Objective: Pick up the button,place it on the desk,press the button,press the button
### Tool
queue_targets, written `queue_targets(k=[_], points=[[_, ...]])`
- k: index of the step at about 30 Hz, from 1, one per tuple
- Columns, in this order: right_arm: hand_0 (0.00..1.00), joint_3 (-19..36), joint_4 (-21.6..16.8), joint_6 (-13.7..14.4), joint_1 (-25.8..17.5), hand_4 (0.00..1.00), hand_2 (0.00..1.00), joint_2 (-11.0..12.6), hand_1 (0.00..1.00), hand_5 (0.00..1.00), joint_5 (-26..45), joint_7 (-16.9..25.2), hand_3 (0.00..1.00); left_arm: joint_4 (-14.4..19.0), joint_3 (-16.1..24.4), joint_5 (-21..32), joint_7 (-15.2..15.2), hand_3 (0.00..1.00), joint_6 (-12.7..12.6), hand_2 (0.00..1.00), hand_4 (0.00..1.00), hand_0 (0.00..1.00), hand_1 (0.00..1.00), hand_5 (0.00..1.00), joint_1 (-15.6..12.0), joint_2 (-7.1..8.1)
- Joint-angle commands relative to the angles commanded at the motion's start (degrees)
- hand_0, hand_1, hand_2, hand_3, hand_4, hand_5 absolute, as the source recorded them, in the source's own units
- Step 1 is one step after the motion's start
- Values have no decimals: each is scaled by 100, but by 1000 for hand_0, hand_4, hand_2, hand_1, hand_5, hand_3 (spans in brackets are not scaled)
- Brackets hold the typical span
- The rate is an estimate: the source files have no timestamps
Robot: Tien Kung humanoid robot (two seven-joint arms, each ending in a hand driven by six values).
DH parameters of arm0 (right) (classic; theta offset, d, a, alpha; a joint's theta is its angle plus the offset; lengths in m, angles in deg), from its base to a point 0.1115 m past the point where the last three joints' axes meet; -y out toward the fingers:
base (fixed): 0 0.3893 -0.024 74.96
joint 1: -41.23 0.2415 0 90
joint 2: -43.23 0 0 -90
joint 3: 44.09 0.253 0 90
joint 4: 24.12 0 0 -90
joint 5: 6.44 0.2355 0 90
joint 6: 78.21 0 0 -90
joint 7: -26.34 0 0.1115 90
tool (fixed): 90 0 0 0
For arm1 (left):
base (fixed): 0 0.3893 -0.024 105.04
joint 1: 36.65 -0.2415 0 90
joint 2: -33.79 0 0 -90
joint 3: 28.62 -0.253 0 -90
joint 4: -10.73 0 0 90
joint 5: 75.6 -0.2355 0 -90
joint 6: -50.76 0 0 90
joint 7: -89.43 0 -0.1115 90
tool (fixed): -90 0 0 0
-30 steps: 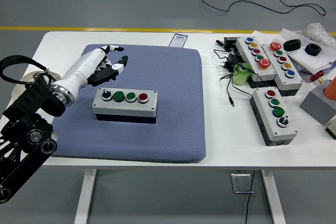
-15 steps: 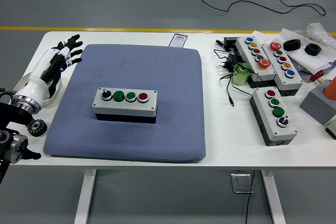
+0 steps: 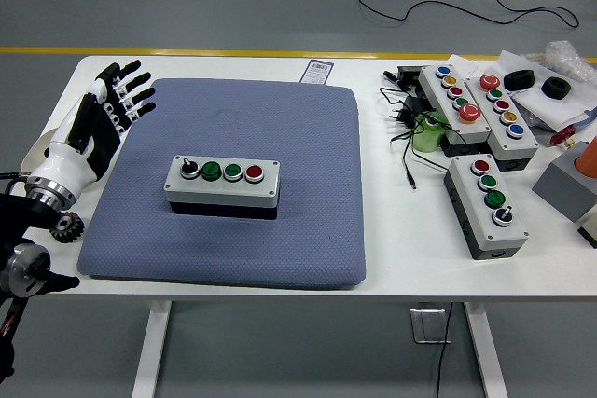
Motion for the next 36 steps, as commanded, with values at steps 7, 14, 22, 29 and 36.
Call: queue_targets(k=[7,14,22,29,36], points=[[652,-26,0,4,22,435,676,5,653,293,34,10,594,-7,57,-160,-33,909,24,946,615,875,922,998,-48,-19],[652,13,0,14,31,435,676,12,653,294,26,17,594,-79,51,-275,-37,912,53,953,618,878,925,998,37,-58],[652,50,0,12,31,435,677,0,653,293,-2,20,594,-70,66,-350,-18,913,80,954,618,879,926,998,-9,-42],[652,49,0,16,34,436,677,-5,653,294,0,16,594,-98,129,-413,-7,913,70,955,617,879,926,998,1,-90],[652,35,0,16,34,435,677,-3,653,294,12,16,594,-134,157,-437,2,913,64,955,617,879,926,998,5,-108]])
